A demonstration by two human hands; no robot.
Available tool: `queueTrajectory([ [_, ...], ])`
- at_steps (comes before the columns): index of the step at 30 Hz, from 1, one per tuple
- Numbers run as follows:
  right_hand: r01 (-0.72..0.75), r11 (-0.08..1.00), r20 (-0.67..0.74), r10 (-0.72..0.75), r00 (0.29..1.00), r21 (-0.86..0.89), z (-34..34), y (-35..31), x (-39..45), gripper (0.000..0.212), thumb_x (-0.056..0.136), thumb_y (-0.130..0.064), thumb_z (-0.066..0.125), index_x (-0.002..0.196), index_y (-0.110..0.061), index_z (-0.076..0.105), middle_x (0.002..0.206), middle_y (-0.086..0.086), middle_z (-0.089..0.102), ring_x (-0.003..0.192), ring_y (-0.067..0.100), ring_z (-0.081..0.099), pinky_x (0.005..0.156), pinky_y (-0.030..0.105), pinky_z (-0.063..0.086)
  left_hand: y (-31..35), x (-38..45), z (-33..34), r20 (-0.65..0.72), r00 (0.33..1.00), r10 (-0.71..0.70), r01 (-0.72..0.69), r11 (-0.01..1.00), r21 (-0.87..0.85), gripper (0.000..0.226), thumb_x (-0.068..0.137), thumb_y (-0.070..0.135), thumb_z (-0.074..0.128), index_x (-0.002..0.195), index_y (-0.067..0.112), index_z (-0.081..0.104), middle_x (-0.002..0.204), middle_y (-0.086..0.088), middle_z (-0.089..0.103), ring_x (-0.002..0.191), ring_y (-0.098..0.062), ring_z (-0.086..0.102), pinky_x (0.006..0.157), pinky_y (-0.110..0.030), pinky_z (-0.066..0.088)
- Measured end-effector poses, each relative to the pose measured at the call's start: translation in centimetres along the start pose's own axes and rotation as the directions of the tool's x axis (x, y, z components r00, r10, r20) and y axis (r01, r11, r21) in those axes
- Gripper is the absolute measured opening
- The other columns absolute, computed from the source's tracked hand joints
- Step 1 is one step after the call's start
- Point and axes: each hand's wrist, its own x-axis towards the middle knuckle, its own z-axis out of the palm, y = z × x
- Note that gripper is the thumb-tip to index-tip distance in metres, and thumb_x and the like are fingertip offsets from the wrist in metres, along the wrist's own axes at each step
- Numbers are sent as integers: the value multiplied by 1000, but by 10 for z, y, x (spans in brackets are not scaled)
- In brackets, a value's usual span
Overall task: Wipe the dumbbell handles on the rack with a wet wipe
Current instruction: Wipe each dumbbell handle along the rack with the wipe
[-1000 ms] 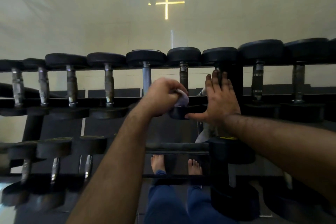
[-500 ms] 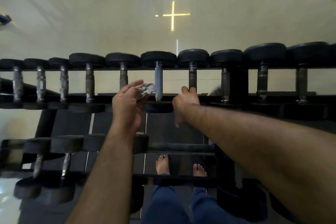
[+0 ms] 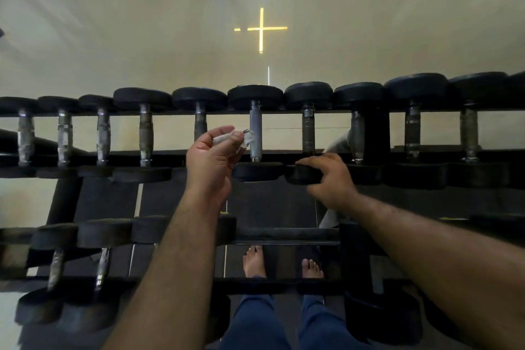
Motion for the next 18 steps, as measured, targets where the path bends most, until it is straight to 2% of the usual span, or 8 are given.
queueTrajectory([
  [2, -56, 996, 59, 61, 996, -75, -3, -11, 2, 64, 70, 1, 80, 129, -25, 77, 120, 0, 74, 115, 12, 48, 108, 38, 48, -5, 3, 6, 6, 1000, -9, 8, 998, 63, 27, 86, 0, 81, 111, 5, 72, 100, -13, 78, 94, -25, 75, 84, -35, 61],
  [5, 125, 948, 186, -71, 980, -293, -20, -20, 8, 55, 77, -12, 82, 130, -21, 74, 123, -1, 75, 119, 25, 58, 105, 40, 46, -12, 4, 23, 54, 998, 15, -27, 971, 237, 29, 84, 0, 83, 110, 7, 73, 105, -14, 78, 97, -25, 77, 83, -37, 63],
  [7, 227, 880, 194, -158, 968, -417, -41, -18, 12, 56, 75, -48, 88, 122, -20, 75, 123, 0, 75, 118, 29, 62, 105, 42, 44, -19, 8, 38, 82, 996, 40, -67, 932, 357, 32, 84, -1, 83, 112, 9, 73, 106, -11, 78, 97, -22, 78, 82, -36, 65],
  [9, 149, 852, 82, -124, 989, -503, -60, -10, 17, 91, 68, -87, 74, 130, -19, 72, 138, 4, 69, 131, 29, 58, 115, 47, 42, -32, 17, 52, 123, 987, 106, -154, 853, 499, 32, 84, 4, 84, 113, 14, 74, 105, -5, 77, 96, -16, 77, 82, -36, 66],
  [12, -147, 851, -8, 166, 986, -505, -81, -10, 28, 147, 55, -107, 59, 165, -13, 34, 174, 11, 27, 161, 33, 22, 132, 51, 23, -51, 38, 74, 261, 922, 285, -385, 624, 680, 28, 84, 15, 87, 104, 23, 71, 93, 3, 77, 87, -7, 76, 76, -26, 63],
  [14, -281, 866, 15, 315, 949, -414, -86, -12, 35, 165, 45, -111, 50, 171, -13, 8, 180, 10, 3, 166, 31, 3, 135, 48, 12, -58, 52, 90, 357, 851, 384, -504, 410, 760, 21, 85, 19, 86, 92, 26, 67, 81, 7, 74, 75, -6, 72, 67, -24, 60],
  [16, -335, 884, 64, 374, 925, -327, -82, -12, 39, 173, 37, -110, 49, 171, -16, -7, 179, 12, -12, 166, 31, -6, 135, 47, 9, -63, 68, 104, 473, 739, 480, -605, 164, 779, 10, 88, 15, 78, 85, 22, 72, 78, 8, 72, 71, -9, 66, 65, -33, 59],
  [18, -286, 859, 122, 367, 922, -426, -73, -10, 39, 183, 28, -113, 48, 169, -19, -19, 173, 16, -33, 164, 35, -18, 135, 49, 6, -72, 79, 114, 606, 639, 474, -672, -40, 739, 6, 90, 12, 73, 89, 17, 77, 86, 2, 73, 76, -16, 66, 69, -37, 59],
])
